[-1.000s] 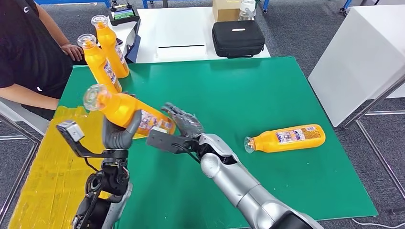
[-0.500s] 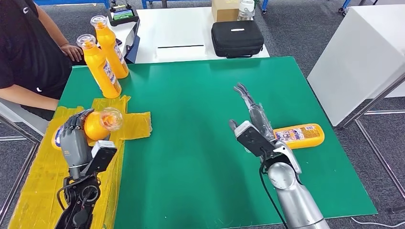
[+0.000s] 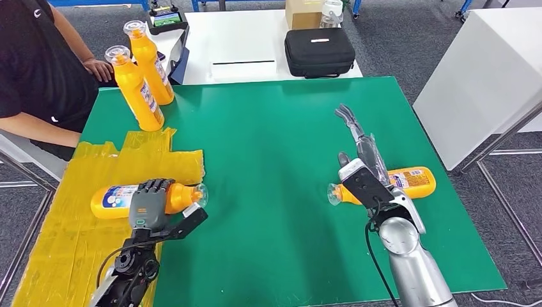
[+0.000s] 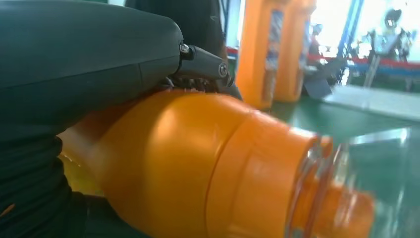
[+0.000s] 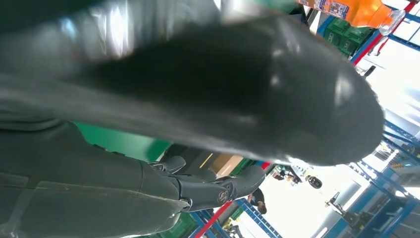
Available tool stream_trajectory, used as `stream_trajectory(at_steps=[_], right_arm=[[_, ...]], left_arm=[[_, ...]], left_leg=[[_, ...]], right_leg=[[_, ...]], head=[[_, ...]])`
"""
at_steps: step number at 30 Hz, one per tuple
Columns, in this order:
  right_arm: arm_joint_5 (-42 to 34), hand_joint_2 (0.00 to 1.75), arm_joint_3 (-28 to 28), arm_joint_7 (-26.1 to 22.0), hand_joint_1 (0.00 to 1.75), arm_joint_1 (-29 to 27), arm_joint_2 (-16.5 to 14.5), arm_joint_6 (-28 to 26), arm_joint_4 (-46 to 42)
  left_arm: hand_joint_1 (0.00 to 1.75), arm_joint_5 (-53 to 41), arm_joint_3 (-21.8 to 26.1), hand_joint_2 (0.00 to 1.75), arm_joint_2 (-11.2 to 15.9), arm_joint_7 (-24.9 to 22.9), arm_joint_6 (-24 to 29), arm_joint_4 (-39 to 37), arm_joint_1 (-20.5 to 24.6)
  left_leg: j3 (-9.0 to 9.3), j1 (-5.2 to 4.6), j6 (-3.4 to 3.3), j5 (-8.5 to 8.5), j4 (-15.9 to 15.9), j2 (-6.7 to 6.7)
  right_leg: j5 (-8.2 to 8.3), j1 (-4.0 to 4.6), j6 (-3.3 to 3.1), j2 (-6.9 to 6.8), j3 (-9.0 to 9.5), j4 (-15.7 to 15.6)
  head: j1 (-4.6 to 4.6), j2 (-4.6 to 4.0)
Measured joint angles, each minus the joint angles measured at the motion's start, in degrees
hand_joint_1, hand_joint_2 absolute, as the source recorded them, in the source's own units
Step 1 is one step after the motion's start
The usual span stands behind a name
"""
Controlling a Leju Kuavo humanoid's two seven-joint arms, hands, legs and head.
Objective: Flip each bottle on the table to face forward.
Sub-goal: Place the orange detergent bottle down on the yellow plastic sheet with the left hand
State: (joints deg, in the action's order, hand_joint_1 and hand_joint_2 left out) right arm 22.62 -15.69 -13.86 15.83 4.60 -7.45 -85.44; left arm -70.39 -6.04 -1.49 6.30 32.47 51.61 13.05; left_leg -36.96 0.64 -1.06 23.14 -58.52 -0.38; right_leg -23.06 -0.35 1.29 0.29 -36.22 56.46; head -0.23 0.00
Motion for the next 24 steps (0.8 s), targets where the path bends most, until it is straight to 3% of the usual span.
stream_trajectory(at_steps=[4, 21, 24], right_arm=[[-0.09, 0.0, 0.0, -0.01, 0.0, -0.05, 0.09, 0.27, 0.0], [0.08, 0.0, 0.04, -0.01, 0.0, -0.51, 0.55, 0.31, 0.0], [1.12, 1.31, 0.07, 0.35, 0.0, -0.54, 0.72, 0.48, 0.0]], left_arm=[[0.0, 0.68, -1.55, 0.0, 0.06, -0.14, -0.82, -1.96, 0.88], [0.0, 14.33, -2.46, 0.0, 0.38, 7.92, -8.7, 0.81, 0.61], [0.0, 22.86, -2.04, 0.0, 0.39, 11.33, -13.75, 2.76, 0.32]], left_leg=[[0.03, 0.0, -0.02, -0.01, 0.0, -0.07], [0.12, 0.0, -0.1, -0.1, 0.01, -0.14], [0.11, 0.0, -0.1, -0.11, 0.01, -0.18]], right_leg=[[-0.01, -0.01, 0.0, -0.03, 0.05, 0.0], [0.0, -0.01, 0.0, -0.12, 0.18, 0.0], [0.0, -0.01, 0.0, -0.19, 0.19, 0.0]], head=[[-0.01, 0.0], [0.0, 0.0], [0.01, 0.0]])
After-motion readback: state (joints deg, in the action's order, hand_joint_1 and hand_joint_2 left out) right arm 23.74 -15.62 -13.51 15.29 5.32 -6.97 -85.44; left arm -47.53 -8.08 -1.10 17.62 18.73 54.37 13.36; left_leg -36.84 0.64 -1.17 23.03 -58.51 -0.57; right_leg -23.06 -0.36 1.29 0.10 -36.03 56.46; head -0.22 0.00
